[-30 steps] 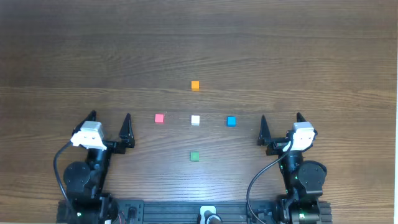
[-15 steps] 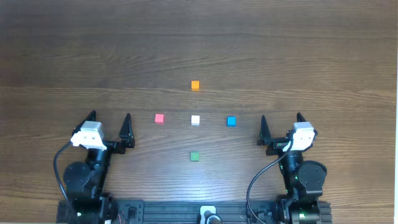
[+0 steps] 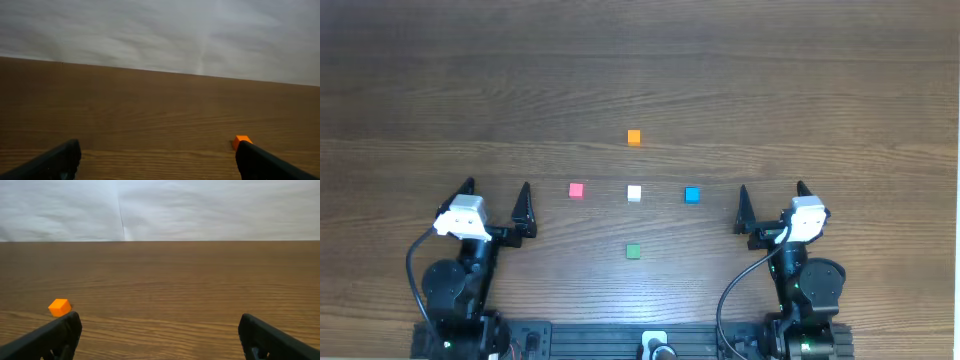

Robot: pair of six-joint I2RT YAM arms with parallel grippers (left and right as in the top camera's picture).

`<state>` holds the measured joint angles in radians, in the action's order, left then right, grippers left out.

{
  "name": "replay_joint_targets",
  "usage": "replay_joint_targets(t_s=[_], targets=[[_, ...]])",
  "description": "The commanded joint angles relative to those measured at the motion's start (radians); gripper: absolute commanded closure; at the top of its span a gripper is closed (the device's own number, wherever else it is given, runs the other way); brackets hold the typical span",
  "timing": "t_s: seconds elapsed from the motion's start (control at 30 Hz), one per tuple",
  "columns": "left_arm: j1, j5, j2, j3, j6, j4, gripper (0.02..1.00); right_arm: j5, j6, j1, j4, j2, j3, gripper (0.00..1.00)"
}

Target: Stack Cubes

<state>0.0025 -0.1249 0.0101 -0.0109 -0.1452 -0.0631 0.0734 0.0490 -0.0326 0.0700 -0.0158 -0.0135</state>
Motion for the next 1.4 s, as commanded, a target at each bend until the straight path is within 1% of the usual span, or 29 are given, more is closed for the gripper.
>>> replay_joint_targets(t_s=[0.03, 0.1, 0.17, 0.27, 0.33, 0.47, 0.73, 0.9, 1.13, 1.33, 1.4], targets=[[0.006, -0.011, -0.003, 0.005, 0.019, -0.001, 0.018, 0.005, -0.002, 0.002, -0.002, 0.010, 0.008, 0.007], [0.006, 0.027, -0.003, 0.005, 0.019, 0.000, 0.018, 0.005, -0.002, 0.002, -0.002, 0.010, 0.008, 0.009], [0.006, 0.036, -0.003, 0.005, 0.018, 0.000, 0.020, 0.005, -0.002, 0.002, -0.002, 0.010, 0.008, 0.009], [0.006, 0.000, -0.003, 0.005, 0.017, -0.004, 0.020, 0.005, -0.002, 0.002, -0.002, 0.010, 0.008, 0.007], [0.006, -0.027, -0.001, 0.005, -0.012, 0.001, 0.020, 0.005, -0.002, 0.002, -0.002, 0.010, 0.008, 0.009], [0.006, -0.052, -0.001, 0.002, -0.027, -0.001, 0.020, 0.005, -0.002, 0.002, -0.002, 0.010, 0.008, 0.007], [0.004, -0.063, 0.042, -0.127, -0.043, -0.184, 0.020, 0.005, -0.002, 0.002, -0.002, 0.010, 0.008, 0.007], [-0.037, -0.062, 0.338, -0.321, -0.045, -0.254, 0.020, 0.005, -0.002, 0.002, -0.002, 0.010, 0.008, 0.007], [-0.109, -0.061, 0.806, -0.644, -0.046, -0.418, 0.020, 0.005, -0.002, 0.002, -0.002, 0.010, 0.008, 0.007], [-0.209, -0.060, 1.146, -0.779, -0.051, -0.422, 0.023, 0.005, -0.002, 0.002, -0.002, 0.010, 0.008, 0.007], [-0.248, -0.040, 1.249, -0.811, -0.074, -0.414, 0.025, 0.005, -0.002, 0.002, -0.002, 0.010, 0.008, 0.009]])
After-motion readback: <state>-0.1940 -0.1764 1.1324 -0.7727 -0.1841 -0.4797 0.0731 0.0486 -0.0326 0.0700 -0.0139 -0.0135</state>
